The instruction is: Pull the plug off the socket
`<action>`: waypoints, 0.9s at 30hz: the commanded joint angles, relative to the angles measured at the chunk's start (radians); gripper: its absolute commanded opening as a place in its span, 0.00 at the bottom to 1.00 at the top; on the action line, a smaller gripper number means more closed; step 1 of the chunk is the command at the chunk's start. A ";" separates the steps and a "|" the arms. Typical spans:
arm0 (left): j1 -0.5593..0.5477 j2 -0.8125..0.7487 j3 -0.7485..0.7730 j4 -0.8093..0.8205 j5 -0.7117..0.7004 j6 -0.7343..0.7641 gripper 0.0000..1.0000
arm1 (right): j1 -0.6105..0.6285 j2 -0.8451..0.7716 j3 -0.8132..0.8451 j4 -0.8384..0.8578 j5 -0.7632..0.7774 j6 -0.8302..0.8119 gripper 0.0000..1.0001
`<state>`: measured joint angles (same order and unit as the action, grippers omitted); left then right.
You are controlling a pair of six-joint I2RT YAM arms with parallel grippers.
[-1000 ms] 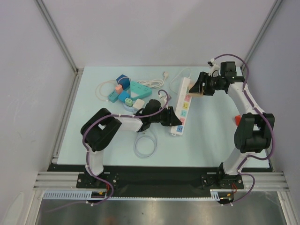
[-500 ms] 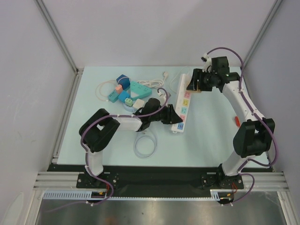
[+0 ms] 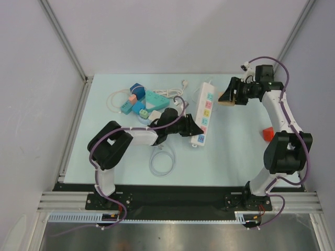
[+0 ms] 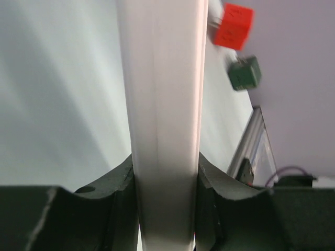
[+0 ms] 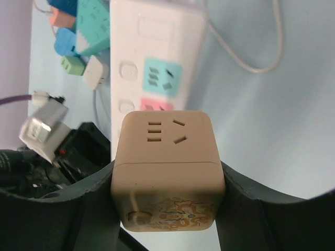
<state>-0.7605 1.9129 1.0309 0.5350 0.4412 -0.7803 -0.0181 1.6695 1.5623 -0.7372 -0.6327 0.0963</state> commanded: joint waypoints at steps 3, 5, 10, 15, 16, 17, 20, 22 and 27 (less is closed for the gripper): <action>0.070 -0.069 0.044 -0.007 -0.148 -0.097 0.00 | -0.060 -0.007 -0.016 -0.044 0.034 -0.047 0.00; 0.073 -0.069 0.044 -0.007 -0.147 -0.097 0.00 | -0.065 -0.017 -0.019 -0.044 0.073 -0.058 0.00; 0.076 -0.068 0.043 0.009 -0.124 -0.089 0.00 | -0.069 -0.048 -0.022 -0.036 0.215 -0.149 0.00; 0.078 -0.072 0.034 0.043 -0.095 -0.080 0.00 | -0.083 -0.028 -0.033 -0.030 0.468 -0.381 0.00; 0.076 -0.075 0.032 0.046 -0.090 -0.080 0.00 | -0.086 -0.028 -0.050 -0.015 0.496 -0.415 0.00; 0.078 -0.078 0.031 0.051 -0.084 -0.080 0.00 | -0.092 -0.028 -0.067 0.014 0.520 -0.485 0.00; 0.076 -0.080 0.026 0.062 -0.072 -0.080 0.00 | -0.129 -0.014 -0.119 0.070 0.584 -0.556 0.00; 0.078 -0.078 0.029 0.065 -0.064 -0.080 0.00 | -0.169 0.004 -0.110 0.079 0.587 -0.598 0.00; 0.078 -0.078 0.021 0.077 -0.045 -0.083 0.00 | -0.232 0.097 -0.099 0.128 0.626 -0.690 0.01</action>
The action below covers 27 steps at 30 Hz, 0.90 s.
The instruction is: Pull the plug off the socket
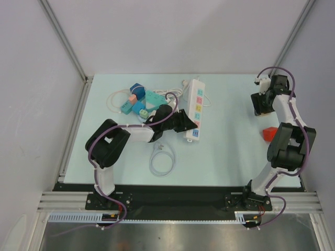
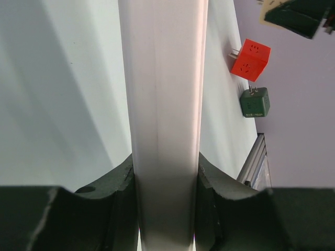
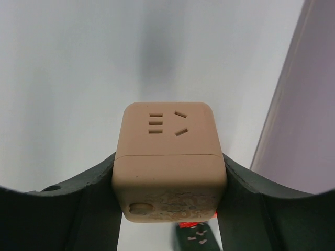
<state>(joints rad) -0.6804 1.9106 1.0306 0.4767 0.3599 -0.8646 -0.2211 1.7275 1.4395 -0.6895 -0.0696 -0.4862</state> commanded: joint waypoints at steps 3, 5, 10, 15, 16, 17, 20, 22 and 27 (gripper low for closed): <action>-0.002 -0.076 0.020 0.135 0.040 0.004 0.00 | -0.055 0.081 0.012 0.099 0.067 -0.129 0.04; -0.002 -0.074 0.023 0.137 0.045 0.004 0.00 | -0.069 0.101 0.001 0.116 0.068 -0.143 0.06; -0.002 -0.065 0.031 0.138 0.059 -0.004 0.00 | -0.092 0.152 -0.011 0.145 0.068 -0.152 0.15; -0.002 -0.058 0.040 0.137 0.062 -0.007 0.00 | -0.124 0.175 -0.021 0.137 0.051 -0.158 0.29; -0.004 -0.056 0.040 0.140 0.063 -0.008 0.00 | -0.126 0.178 -0.025 0.134 0.048 -0.160 0.32; -0.004 -0.045 0.048 0.142 0.066 -0.014 0.00 | -0.129 0.178 -0.027 0.134 0.045 -0.163 0.34; -0.004 -0.032 0.059 0.148 0.073 -0.031 0.00 | -0.136 0.173 -0.044 0.139 0.033 -0.163 0.45; -0.004 -0.027 0.062 0.151 0.073 -0.037 0.00 | -0.139 0.169 -0.050 0.142 0.028 -0.161 0.52; -0.004 -0.016 0.072 0.151 0.076 -0.048 0.00 | -0.144 0.132 -0.051 0.134 -0.001 -0.157 0.70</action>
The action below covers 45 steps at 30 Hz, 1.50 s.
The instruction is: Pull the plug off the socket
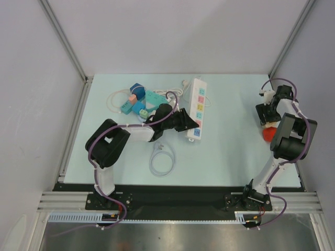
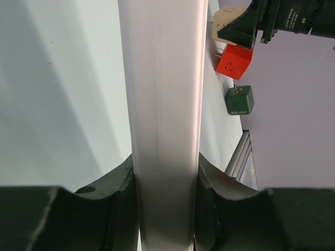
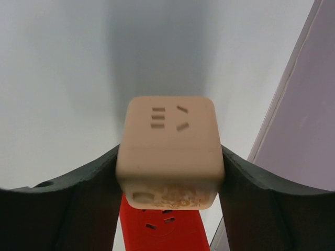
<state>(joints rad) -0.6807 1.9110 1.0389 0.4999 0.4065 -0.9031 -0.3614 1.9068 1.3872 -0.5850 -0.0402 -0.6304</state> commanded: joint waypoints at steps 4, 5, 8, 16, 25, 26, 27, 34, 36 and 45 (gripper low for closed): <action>-0.003 -0.006 0.072 0.132 0.031 -0.020 0.00 | -0.004 -0.078 0.006 0.016 -0.056 -0.003 0.77; -0.003 -0.003 0.075 0.134 0.032 -0.023 0.00 | -0.004 -0.084 0.009 0.014 -0.067 -0.003 0.79; -0.003 0.008 0.085 0.135 0.037 -0.031 0.00 | -0.004 -0.110 0.012 0.005 -0.090 0.009 0.84; -0.022 0.092 0.191 0.114 0.049 -0.068 0.00 | 0.002 -0.313 -0.002 -0.027 -0.278 0.112 0.93; -0.043 0.292 0.435 0.034 0.042 -0.175 0.00 | 0.001 -0.566 -0.152 -0.036 -0.712 0.280 0.95; -0.048 0.307 0.472 0.031 0.037 -0.189 0.00 | 0.001 -0.583 -0.180 -0.033 -0.731 0.293 0.95; -0.051 0.325 0.492 0.028 0.031 -0.201 0.00 | -0.001 -0.613 -0.195 -0.024 -0.745 0.308 0.95; -0.089 0.514 0.739 -0.056 0.022 -0.305 0.02 | -0.030 -0.647 -0.260 0.008 -0.882 0.391 0.95; -0.105 0.554 0.831 -0.086 0.018 -0.316 0.02 | -0.045 -0.647 -0.266 0.010 -0.889 0.397 0.95; -0.126 0.712 1.015 -0.192 -0.038 -0.431 0.09 | -0.090 -0.664 -0.286 0.013 -0.917 0.400 0.95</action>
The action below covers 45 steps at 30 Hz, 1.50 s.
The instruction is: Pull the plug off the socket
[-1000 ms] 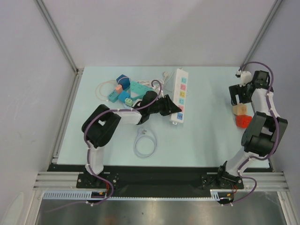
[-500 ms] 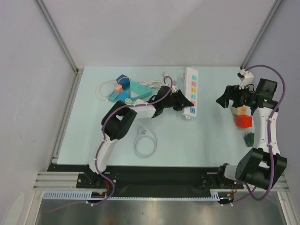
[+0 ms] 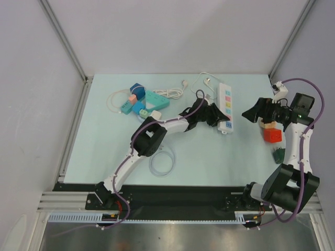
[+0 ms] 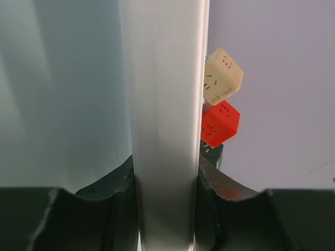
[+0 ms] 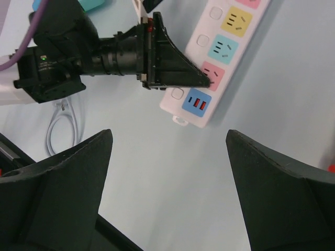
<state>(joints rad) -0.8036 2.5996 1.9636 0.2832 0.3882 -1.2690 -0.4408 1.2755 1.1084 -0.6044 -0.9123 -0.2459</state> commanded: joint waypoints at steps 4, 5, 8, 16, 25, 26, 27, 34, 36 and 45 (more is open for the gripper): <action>-0.006 0.059 0.132 0.004 -0.020 -0.087 0.23 | -0.024 -0.033 -0.008 0.031 -0.057 0.016 0.95; -0.006 0.063 0.138 -0.001 -0.018 -0.090 0.33 | -0.026 -0.033 -0.013 0.032 -0.060 0.017 0.95; -0.006 0.070 0.139 -0.009 -0.012 -0.095 0.54 | -0.041 -0.028 -0.015 0.032 -0.076 0.020 0.95; 0.014 -0.028 0.135 -0.162 -0.027 0.117 0.91 | -0.058 -0.031 -0.018 0.028 -0.100 0.020 0.95; 0.035 -0.289 0.029 -0.476 -0.239 0.595 1.00 | -0.058 -0.036 -0.021 0.029 -0.096 0.020 0.95; 0.040 -0.321 -0.030 -0.469 -0.264 0.627 1.00 | -0.058 -0.041 -0.022 0.028 -0.094 0.019 0.95; 0.041 -0.384 -0.066 -0.460 -0.270 0.687 1.00 | -0.058 -0.042 -0.022 0.026 -0.094 0.017 0.95; 0.053 -0.743 -0.447 -0.394 -0.437 0.985 1.00 | 0.034 -0.061 -0.030 0.005 -0.050 -0.018 0.95; 0.064 -0.821 -0.518 -0.397 -0.491 1.049 1.00 | 0.095 -0.064 -0.032 0.009 -0.016 -0.021 0.95; 0.221 -1.125 -0.795 -0.435 -0.591 1.097 0.99 | 0.336 -0.001 0.056 0.003 0.072 -0.013 0.95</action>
<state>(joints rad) -0.6277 1.5337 1.2015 -0.1368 -0.1226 -0.2245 -0.1616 1.2537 1.0935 -0.6086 -0.8707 -0.2554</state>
